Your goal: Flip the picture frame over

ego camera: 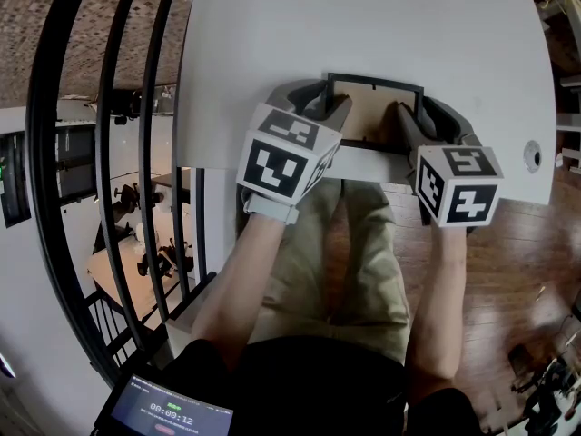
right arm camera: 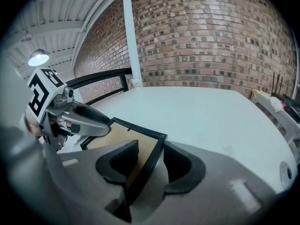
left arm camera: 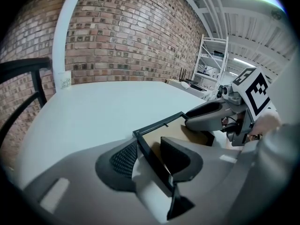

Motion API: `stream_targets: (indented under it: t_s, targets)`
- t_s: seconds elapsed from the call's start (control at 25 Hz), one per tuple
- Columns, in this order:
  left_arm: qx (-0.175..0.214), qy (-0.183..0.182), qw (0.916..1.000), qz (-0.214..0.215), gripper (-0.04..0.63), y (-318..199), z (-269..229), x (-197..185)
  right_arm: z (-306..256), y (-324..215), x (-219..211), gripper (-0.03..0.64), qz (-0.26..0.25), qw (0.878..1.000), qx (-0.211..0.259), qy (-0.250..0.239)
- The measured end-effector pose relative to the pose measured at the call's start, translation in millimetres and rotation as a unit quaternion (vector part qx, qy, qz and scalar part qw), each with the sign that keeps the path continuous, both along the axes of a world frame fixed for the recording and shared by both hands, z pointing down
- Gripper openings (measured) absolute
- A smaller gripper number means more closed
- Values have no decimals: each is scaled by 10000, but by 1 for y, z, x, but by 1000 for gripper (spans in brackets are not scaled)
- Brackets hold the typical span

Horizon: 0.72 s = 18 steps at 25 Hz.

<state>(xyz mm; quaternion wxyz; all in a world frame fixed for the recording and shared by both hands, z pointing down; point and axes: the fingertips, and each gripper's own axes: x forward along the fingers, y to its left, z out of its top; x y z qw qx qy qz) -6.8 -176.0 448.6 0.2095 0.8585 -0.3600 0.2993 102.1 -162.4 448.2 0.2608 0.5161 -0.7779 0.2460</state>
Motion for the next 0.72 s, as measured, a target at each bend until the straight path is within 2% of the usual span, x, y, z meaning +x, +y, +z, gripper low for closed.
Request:
stream_targets:
  t_s: [0.72]
  targets:
    - [-58,-166,9998,-23,166,0,3,0,3,0,-1,152,8,9998,-73,174]
